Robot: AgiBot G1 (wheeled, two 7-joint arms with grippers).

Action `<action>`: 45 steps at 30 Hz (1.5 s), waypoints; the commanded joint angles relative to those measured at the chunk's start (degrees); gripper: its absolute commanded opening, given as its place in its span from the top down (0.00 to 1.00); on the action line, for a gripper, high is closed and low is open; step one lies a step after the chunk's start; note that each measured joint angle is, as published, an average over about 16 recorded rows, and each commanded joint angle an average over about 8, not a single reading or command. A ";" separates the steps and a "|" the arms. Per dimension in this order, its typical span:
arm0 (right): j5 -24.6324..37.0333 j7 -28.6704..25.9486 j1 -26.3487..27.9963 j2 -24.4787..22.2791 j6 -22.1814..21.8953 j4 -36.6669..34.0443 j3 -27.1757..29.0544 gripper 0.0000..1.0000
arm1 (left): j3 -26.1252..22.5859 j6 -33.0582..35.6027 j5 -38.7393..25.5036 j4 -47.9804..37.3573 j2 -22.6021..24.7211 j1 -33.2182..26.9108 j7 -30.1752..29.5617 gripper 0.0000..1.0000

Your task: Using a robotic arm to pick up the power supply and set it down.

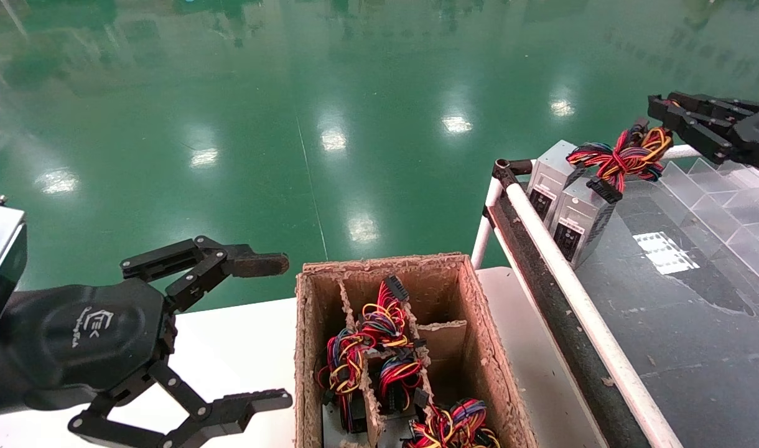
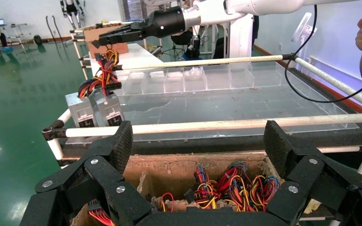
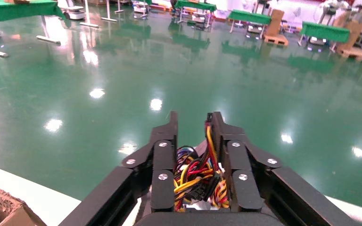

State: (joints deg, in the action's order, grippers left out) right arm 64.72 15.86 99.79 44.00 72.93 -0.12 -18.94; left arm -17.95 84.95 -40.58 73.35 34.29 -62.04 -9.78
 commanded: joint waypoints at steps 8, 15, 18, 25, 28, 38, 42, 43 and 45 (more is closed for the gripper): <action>1.56 -1.46 0.78 -1.17 -0.93 -0.11 -1.10 0.00 | -0.02 -0.01 0.01 0.00 -0.01 0.00 0.01 0.00; 4.53 -2.55 2.38 -1.95 -1.63 0.74 -3.16 0.00 | -0.04 -0.01 0.02 0.00 -0.01 -0.01 0.02 0.00; 4.74 -2.25 2.52 -2.14 -1.28 0.97 -3.30 0.00 | -0.04 -0.02 0.03 0.00 -0.02 -0.01 0.02 0.00; 1.01 -2.09 1.66 -2.30 2.72 0.18 -0.73 0.00 | -0.06 -0.02 0.04 0.00 -0.02 -0.01 0.03 0.00; -0.77 -2.42 1.23 -2.48 5.40 0.04 0.47 0.00 | -0.06 -0.03 0.04 0.00 -0.03 -0.01 0.03 0.00; -4.52 -5.08 -3.62 -3.49 8.68 8.61 1.53 0.00 | -0.08 -0.03 0.05 -0.05 -0.02 -0.02 0.06 0.00; -5.89 -6.69 -6.21 -3.90 8.98 13.49 1.63 0.00 | -0.09 -0.02 0.06 -0.06 -0.03 -0.03 0.06 0.00; -6.25 -7.11 -6.87 -4.00 9.06 14.73 1.66 0.00 | -0.09 -0.02 0.06 -0.06 -0.03 -0.03 0.06 0.00; -6.93 -7.91 -8.17 -4.21 9.21 17.17 1.71 0.00 | -0.09 -0.02 0.06 -0.06 -0.03 -0.03 0.06 0.00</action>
State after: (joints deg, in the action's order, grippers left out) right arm 57.79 7.94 91.62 39.79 82.14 17.06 -17.22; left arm -18.05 84.92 -40.52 73.29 34.26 -62.07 -9.71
